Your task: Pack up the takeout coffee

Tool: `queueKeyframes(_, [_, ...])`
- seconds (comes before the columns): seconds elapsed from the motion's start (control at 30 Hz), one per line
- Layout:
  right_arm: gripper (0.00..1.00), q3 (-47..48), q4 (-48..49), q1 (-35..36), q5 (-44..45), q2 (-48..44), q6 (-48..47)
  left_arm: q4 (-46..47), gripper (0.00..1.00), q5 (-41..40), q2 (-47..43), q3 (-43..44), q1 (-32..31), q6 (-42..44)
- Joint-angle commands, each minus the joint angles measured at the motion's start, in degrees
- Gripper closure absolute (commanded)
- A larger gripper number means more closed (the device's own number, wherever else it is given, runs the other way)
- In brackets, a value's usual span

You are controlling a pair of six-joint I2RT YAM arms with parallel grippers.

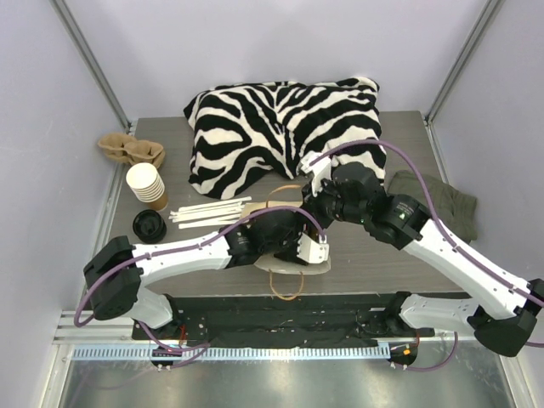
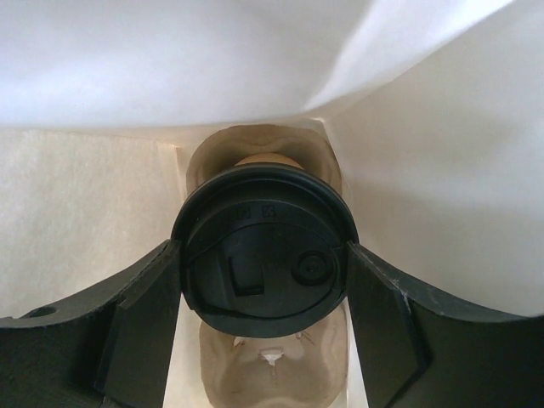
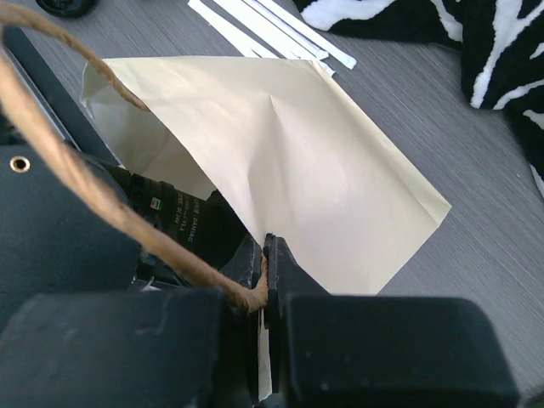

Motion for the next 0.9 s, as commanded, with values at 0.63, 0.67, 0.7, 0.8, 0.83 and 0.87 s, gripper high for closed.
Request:
queueKeyframes(0.63, [0.99, 20.91, -13.1, -18.07, -27.79, 21.74, 5.48, -22.89, 0.8, 17.06, 13.3, 18.54, 12.79, -1.82])
queueKeyframes(0.67, [0.99, 21.54, -13.46, -18.51, -27.87, 22.96, 5.21, -23.33, 0.79, 17.76, 14.0, 19.34, 13.92, -1.29])
queueKeyframes(0.7, [0.99, 22.76, -13.9, -18.69, -27.87, 23.58, 4.86, -24.38, 0.78, 18.55, 15.4, 20.04, 14.55, -1.11])
queueKeyframes(0.8, [0.99, 25.13, -15.13, -20.0, -27.96, 26.13, 4.16, -27.1, 0.77, 21.27, 17.78, 22.94, 16.57, 0.9])
queueKeyframes(0.83, [0.99, 25.58, -15.48, -20.35, -28.13, 26.66, 4.07, -27.38, 0.76, 21.63, 18.31, 24.08, 17.01, 1.0])
queueKeyframes(0.87, [0.99, 26.11, -15.66, -20.53, -28.14, 27.01, 3.72, -27.9, 0.76, 21.98, 18.93, 24.61, 17.62, 1.26])
